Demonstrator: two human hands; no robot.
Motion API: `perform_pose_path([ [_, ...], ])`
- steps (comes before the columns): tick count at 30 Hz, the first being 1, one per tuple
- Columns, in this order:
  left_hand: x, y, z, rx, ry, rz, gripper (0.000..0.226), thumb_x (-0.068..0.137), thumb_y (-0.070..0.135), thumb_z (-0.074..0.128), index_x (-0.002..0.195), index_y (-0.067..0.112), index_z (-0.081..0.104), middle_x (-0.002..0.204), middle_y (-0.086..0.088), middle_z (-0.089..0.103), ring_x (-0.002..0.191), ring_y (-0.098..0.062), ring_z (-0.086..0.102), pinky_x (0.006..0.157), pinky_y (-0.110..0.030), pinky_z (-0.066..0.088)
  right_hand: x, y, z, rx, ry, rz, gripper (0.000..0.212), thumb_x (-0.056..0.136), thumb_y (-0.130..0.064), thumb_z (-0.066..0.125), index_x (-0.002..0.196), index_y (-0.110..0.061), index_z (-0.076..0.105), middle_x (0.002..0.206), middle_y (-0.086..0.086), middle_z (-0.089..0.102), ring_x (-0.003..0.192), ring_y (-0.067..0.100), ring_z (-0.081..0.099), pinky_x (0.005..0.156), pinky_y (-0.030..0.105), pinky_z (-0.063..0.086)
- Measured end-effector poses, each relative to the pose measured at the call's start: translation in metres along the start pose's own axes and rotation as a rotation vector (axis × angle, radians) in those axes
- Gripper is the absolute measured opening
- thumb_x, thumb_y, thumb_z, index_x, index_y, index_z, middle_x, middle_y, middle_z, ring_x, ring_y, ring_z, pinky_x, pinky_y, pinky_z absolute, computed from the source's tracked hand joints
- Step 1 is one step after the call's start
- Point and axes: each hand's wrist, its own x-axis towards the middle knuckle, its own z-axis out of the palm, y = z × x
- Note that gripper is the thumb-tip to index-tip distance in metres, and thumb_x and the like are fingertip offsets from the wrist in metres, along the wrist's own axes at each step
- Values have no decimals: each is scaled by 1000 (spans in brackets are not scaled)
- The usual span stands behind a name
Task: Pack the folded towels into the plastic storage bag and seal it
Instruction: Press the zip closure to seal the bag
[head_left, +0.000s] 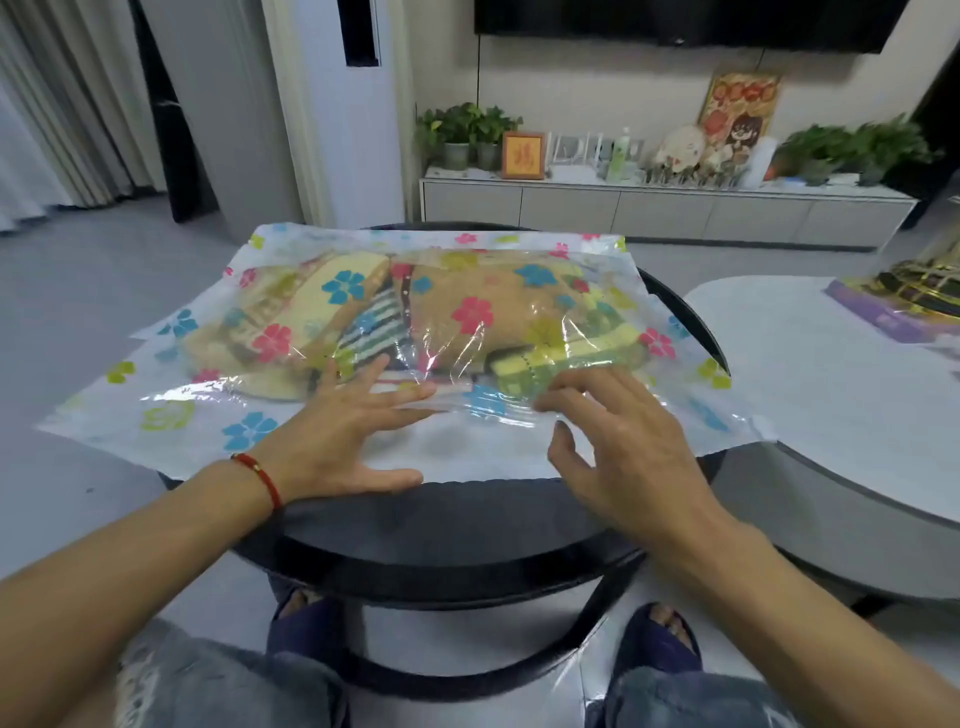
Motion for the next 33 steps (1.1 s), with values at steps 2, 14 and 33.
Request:
perform_pose_path([
  [2,-8,1,5,35,18,25,78,76,84,46,143,45,44,156,25,27,152,-29,7,111,-73,8,7,21,3,-140,-92,47,51,82,-12,72,132,-18,67,144,11,58,131,37,51,107,53,42],
  [14,23,83,1,-123,241,192,42,83,55,64,66,19,53,118,-1,70,131,-30,51,104,-55,39,-16,84,-16,296,-464,325,52,105,-44,53,155,-34,46,162,-7,43,146,3,36,117,29,30],
  [33,186,281,57,152,238,30,30,91,31,57,119,21,58,106,0,65,98,-29,59,88,-43,40,-41,184,-50,875,-400,1508,7,81,-18,71,74,-17,71,61,1,70,50,16,67,57,28,58],
])
